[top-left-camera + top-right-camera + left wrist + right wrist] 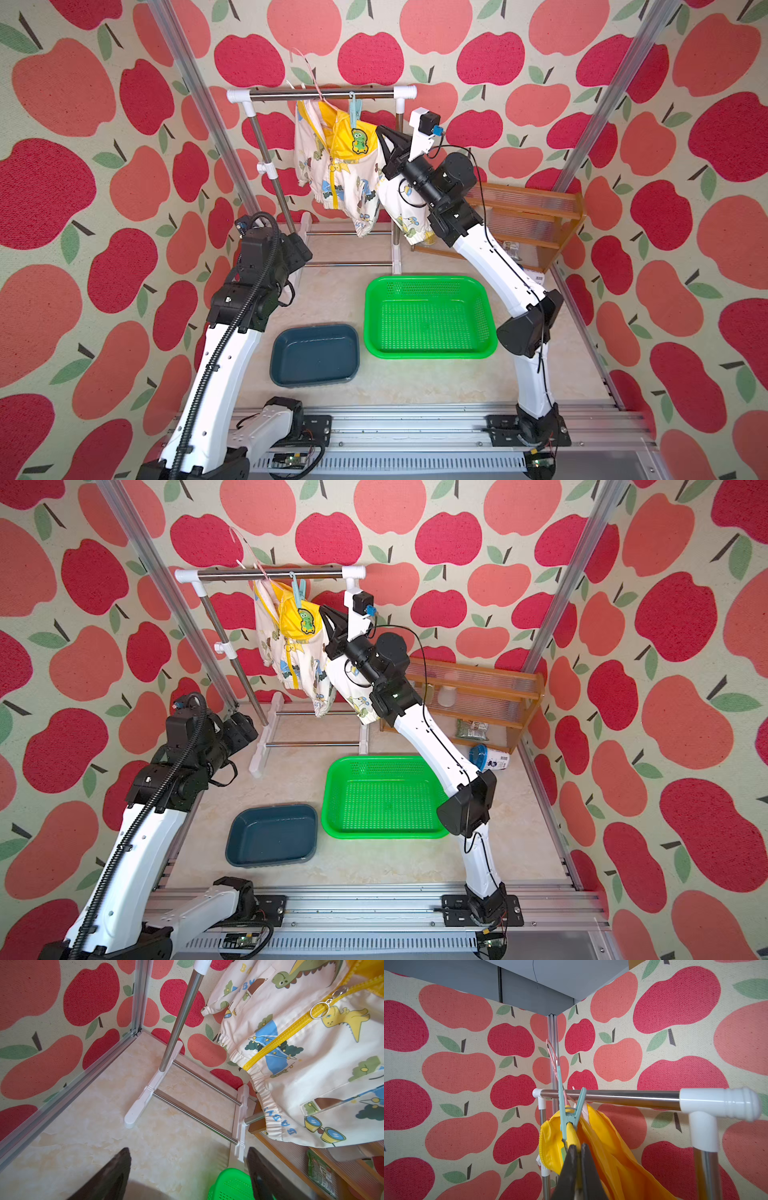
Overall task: Remove the clothespins securing jackets to the hanger
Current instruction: Adjust the jacket in the basket.
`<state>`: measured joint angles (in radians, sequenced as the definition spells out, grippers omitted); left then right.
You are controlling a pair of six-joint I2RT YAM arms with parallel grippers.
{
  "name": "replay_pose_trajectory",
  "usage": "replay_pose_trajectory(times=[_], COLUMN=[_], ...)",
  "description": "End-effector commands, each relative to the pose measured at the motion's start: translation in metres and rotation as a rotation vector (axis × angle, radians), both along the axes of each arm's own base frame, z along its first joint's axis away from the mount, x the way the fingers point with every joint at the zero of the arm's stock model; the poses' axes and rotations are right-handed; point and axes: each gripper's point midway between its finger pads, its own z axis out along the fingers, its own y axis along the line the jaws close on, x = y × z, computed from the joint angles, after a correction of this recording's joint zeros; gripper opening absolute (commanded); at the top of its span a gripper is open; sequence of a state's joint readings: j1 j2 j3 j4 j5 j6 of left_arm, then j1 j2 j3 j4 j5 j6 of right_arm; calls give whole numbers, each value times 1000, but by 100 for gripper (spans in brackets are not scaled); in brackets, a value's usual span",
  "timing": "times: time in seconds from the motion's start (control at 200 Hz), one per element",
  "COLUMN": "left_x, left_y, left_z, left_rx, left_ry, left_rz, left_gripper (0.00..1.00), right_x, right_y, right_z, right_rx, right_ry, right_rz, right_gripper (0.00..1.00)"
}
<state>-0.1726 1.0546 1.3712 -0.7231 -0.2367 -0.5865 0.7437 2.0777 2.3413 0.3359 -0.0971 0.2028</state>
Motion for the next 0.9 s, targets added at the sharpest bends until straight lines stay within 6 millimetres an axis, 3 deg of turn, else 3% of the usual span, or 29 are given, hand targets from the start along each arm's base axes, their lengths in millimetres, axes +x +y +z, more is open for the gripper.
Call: replay_pose_trajectory(times=[0.0,0.195,0.395,0.715,0.895], left_x=[5,22,27,28,25], left_y=[3,-3,-11,-24,-50], left_z=[-5,-8,-2,29,52], left_rx=[5,0,-29,-35,-121], left_ry=[18,45,25,-33,-93], left_rz=[1,-26,-57,-104,-188], left_gripper=[89,89,88,88,87], right_x=[-40,-51,-59,-79,-102], right_y=[-45,-54,-65,-90,-102], right_z=[65,72,59,36,20], right_rx=[150,153,106,24,-76], right_ry=[-170,-198,-172,-103,-61], right_rz=[-21,-21,-46,-47,-29], right_gripper=[0,0,0,0,0])
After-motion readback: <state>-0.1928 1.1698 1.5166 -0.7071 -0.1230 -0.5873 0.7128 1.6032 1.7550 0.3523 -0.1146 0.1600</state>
